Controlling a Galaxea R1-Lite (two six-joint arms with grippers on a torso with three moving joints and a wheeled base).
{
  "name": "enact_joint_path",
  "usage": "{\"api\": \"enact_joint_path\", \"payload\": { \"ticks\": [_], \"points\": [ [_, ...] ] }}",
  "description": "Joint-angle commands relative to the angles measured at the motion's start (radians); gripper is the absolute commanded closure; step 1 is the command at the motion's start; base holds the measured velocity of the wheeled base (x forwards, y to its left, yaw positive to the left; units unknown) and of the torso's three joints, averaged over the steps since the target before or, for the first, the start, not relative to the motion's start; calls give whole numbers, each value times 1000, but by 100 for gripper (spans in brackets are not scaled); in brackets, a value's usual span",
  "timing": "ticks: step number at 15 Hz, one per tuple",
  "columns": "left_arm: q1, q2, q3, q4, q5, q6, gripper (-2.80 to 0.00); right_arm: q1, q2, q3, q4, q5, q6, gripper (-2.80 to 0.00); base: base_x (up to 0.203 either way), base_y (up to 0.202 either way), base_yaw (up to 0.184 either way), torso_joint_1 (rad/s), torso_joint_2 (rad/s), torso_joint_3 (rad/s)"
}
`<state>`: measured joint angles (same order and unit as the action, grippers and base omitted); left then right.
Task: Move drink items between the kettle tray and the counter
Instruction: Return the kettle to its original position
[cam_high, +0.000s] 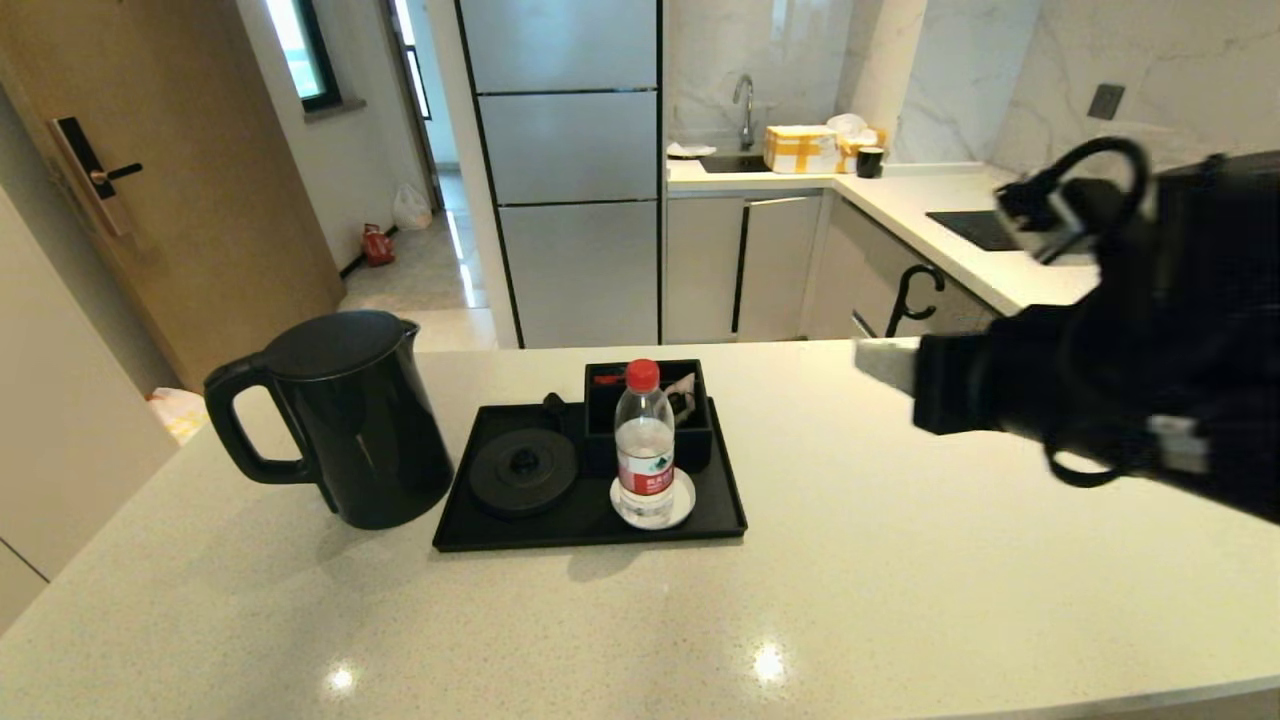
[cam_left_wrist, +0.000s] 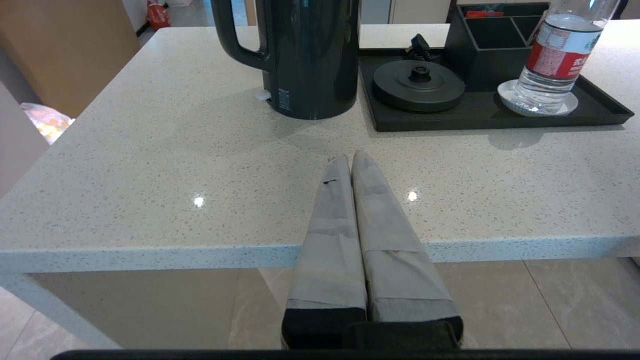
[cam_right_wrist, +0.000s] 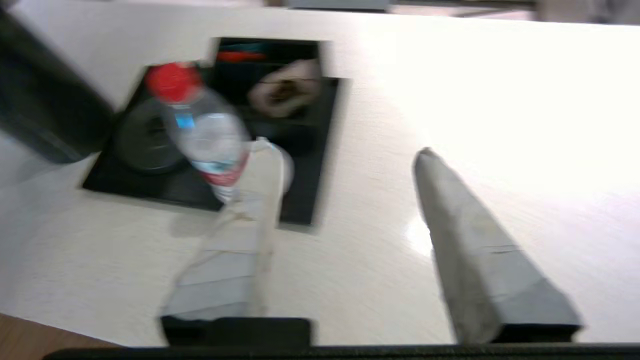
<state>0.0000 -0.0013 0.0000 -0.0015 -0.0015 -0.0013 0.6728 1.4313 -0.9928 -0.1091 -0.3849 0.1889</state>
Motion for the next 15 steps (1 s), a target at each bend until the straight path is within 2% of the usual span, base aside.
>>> {"api": "enact_joint_path", "payload": {
  "ticks": [1, 4, 6, 8, 11, 12, 15],
  "points": [
    [0, 0, 0, 0, 0, 0, 0, -49, -213, 15, 149, -3, -1, 0, 0, 0, 0, 0, 0, 0],
    [0, 0, 0, 0, 0, 0, 0, -208, -415, 28, 410, -14, -3, 0, 0, 0, 0, 0, 0, 0],
    [0, 0, 0, -1, 0, 0, 0, -413, -567, 32, 522, -23, -1, 0, 0, 0, 0, 0, 0, 0],
    [0, 0, 0, 0, 0, -2, 0, -548, -751, 43, 625, -19, 4, 0, 0, 0, 0, 0, 0, 0],
    [0, 0, 0, 0, 0, -2, 0, -615, -964, 104, 703, 46, 9, 0, 0, 0, 0, 0, 0, 0],
    [0, 0, 0, 0, 0, -1, 0, -621, -1009, 142, 692, 65, 6, 0, 0, 0, 0, 0, 0, 0],
    [0, 0, 0, -2, 0, 0, 0, -645, -1204, 334, 501, 183, -42, 0, 0, 0, 0, 0, 0, 0]
  ]
}}
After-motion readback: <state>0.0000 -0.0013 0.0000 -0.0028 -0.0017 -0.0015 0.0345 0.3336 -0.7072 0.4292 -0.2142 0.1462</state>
